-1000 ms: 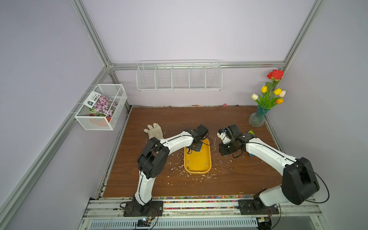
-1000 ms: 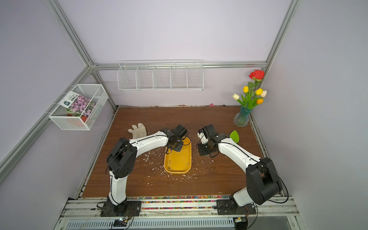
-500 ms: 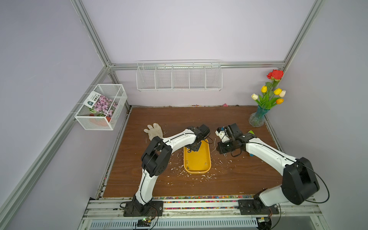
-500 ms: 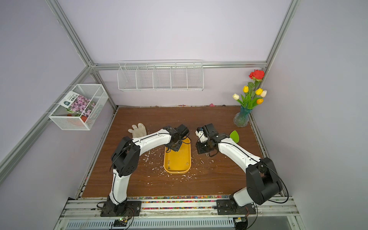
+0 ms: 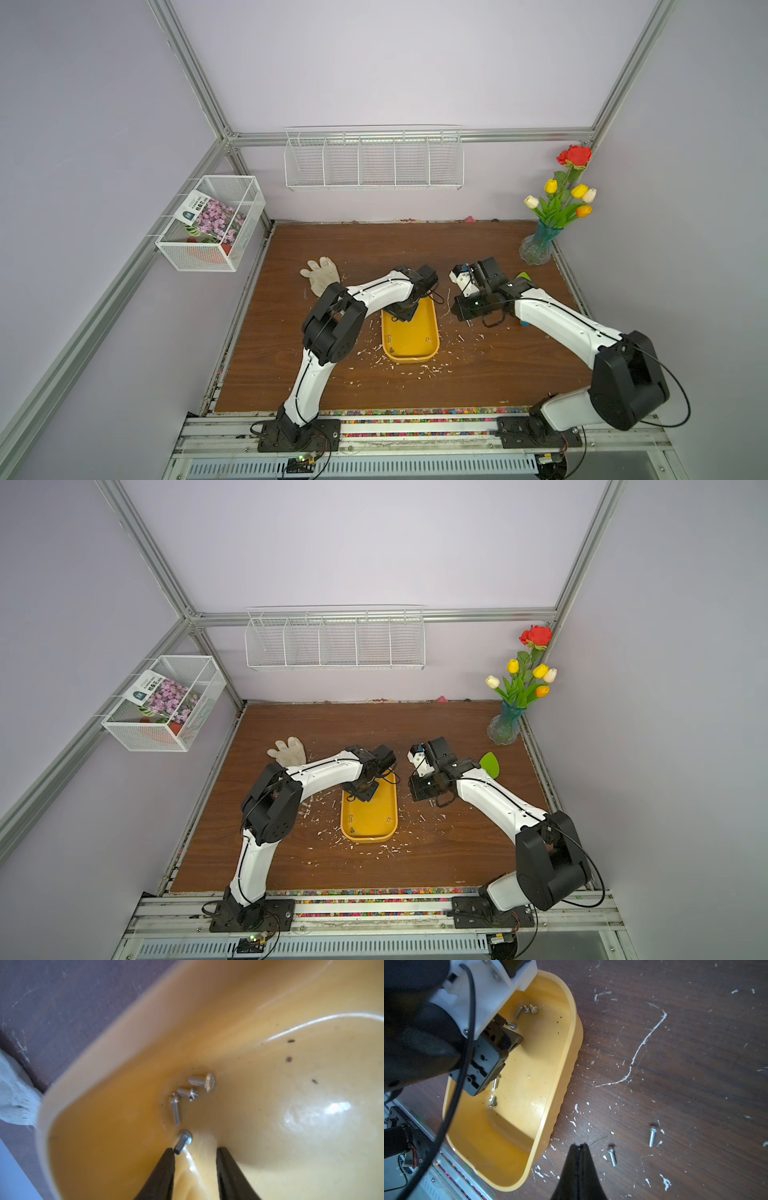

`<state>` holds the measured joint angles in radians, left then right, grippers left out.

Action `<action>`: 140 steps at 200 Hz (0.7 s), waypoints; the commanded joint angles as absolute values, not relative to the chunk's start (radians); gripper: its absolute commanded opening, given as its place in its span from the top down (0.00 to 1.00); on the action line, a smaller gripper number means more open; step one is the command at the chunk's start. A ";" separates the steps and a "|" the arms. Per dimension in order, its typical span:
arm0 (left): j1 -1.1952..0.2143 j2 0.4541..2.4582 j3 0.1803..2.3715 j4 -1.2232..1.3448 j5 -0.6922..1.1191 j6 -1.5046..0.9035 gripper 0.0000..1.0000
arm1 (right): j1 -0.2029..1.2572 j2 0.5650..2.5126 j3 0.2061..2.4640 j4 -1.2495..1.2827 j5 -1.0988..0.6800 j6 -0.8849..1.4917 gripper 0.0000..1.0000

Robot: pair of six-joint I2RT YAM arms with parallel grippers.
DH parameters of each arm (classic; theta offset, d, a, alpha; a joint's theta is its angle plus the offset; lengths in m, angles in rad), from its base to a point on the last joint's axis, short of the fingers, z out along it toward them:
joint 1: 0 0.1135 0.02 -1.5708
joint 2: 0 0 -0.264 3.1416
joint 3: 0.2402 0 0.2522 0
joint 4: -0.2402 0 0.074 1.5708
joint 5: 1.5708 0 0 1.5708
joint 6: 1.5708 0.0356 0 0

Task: Take out the screws from the storage box
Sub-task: Pick up the screw from the storage box.

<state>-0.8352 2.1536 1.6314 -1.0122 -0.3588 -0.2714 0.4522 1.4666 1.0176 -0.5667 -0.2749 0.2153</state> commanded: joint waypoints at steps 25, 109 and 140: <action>-0.840 2.195 1.647 -1.048 -0.348 -0.263 0.67 | 0.457 1.436 1.019 -0.572 -0.285 0.186 0.96; -0.839 2.203 1.639 -1.043 -0.312 -0.262 0.76 | 0.457 1.437 1.019 -0.577 -0.278 0.175 0.95; -0.840 2.198 1.638 -1.040 -0.300 -0.260 0.82 | 0.457 1.435 1.015 -0.576 -0.273 0.175 0.95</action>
<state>-0.8352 2.1612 1.6402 -1.0218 -0.3595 -0.2722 0.4522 1.4605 1.0176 -0.5682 -0.2783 0.1925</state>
